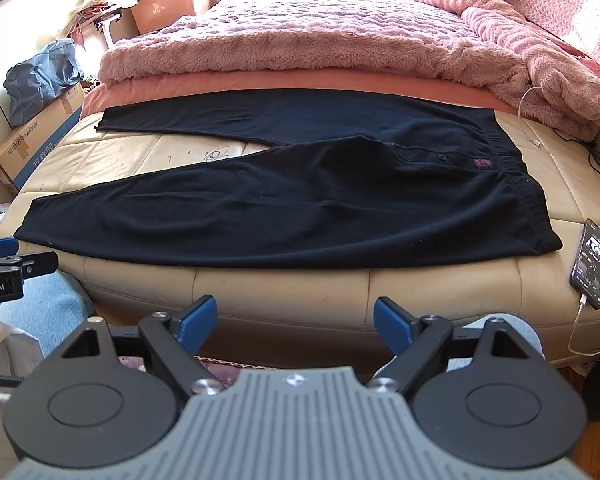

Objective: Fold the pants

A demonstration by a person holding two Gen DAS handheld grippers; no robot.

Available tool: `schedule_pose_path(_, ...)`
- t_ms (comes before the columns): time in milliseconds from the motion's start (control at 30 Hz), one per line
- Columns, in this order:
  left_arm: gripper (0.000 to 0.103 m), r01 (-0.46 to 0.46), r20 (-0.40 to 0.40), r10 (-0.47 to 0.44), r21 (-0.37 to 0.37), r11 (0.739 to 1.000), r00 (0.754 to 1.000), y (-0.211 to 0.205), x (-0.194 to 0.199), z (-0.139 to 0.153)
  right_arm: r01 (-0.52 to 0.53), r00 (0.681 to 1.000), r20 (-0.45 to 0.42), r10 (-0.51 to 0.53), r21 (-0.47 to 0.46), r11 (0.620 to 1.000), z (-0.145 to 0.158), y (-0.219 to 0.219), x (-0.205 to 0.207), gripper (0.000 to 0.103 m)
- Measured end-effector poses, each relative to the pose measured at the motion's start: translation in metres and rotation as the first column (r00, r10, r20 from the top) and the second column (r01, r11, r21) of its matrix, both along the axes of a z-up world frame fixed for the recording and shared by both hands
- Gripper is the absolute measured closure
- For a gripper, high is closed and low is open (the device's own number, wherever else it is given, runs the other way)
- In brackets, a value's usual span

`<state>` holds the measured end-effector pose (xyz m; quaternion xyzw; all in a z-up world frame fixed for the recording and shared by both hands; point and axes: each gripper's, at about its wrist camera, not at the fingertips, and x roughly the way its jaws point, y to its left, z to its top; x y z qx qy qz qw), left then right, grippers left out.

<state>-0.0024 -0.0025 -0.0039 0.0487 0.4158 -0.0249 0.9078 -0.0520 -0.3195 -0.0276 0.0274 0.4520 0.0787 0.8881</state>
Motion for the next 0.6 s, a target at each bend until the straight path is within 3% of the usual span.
schedule_pose_path(600, 0.017, -0.001, -0.001, 0.001, 0.000, 1.000, 1.000, 0.0004, -0.0010, -0.0042, 0.000, 1.000, -0.002, 0.000, 0.000, 1.000, 0.0002, 0.0003, 0.0003, 0.021)
